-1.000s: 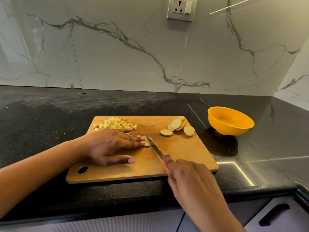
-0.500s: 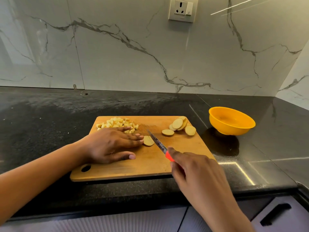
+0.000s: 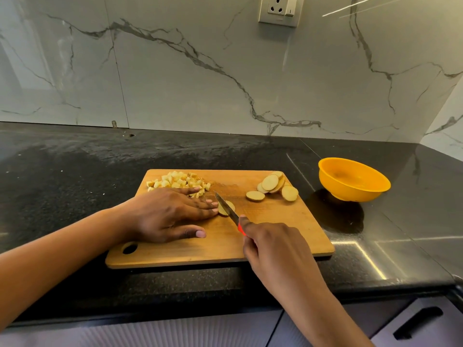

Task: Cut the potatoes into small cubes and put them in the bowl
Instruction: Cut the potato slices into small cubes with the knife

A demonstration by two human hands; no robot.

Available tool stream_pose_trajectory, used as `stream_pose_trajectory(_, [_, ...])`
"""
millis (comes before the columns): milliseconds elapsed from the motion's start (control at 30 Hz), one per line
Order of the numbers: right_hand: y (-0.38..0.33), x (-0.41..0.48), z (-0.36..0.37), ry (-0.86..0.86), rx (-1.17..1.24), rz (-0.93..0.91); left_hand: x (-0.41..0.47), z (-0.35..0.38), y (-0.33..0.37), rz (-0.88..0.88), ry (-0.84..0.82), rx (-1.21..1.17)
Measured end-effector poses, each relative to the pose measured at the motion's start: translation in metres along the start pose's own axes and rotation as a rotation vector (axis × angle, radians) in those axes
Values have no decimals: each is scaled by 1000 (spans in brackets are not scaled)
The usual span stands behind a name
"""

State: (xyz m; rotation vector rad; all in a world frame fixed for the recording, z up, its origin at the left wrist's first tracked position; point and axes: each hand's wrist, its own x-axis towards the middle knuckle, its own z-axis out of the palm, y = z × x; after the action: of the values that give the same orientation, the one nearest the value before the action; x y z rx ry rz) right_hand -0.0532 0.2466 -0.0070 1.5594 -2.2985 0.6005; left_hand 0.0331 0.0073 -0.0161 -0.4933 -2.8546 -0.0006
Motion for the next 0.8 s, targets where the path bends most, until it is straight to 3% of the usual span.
stream_pose_trajectory(400, [-7,-30,-25,-166,-208,54,-1,1,-3,-36,-65,-24])
stream_pose_trajectory(533, [-9,-40,-49,-116,-78,65,-1,1,-3,-50,-43,-75])
stream_pose_trajectory(667, [4,-48,-56,-59,-175,37,0,1,0,-83,117,-242])
stream_pose_trajectory(733, [12,-45,-57,-33,-130,157,3,-1,-3,-91,203,-233])
stream_pose_trajectory(800, [18,-37,-47,50,-44,168,10,-6,-8,-131,186,-207])
